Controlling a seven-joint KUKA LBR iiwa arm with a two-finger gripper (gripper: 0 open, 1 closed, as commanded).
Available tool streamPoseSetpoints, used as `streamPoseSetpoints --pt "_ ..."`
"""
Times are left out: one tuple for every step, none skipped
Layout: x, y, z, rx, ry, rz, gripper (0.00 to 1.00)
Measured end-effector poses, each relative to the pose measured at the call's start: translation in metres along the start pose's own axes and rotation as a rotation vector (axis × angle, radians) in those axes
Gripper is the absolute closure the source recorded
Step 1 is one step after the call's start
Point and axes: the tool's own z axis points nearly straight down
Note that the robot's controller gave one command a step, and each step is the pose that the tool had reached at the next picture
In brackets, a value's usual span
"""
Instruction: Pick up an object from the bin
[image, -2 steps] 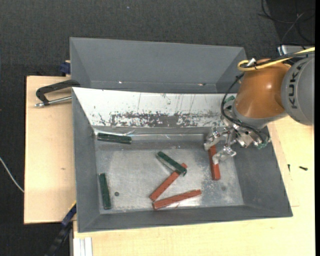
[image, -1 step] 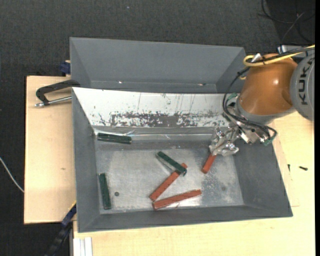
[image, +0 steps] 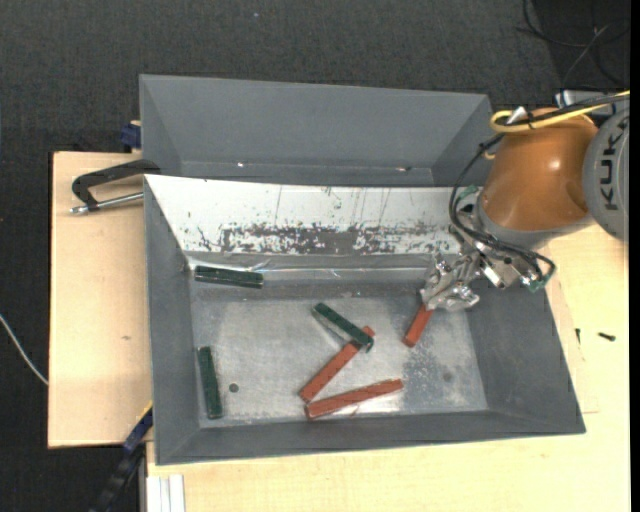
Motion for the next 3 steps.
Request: streamPoseSetpoints --pt "0.006 0.009 -0.031 -0.011 0.011 -0.003 1.0" --pt "0.006 0.002 0.044 -0.012 0.013 -0.013 0.0" --pt "0.003 0.001 0.039 -0.007 0.006 -0.014 1.0"
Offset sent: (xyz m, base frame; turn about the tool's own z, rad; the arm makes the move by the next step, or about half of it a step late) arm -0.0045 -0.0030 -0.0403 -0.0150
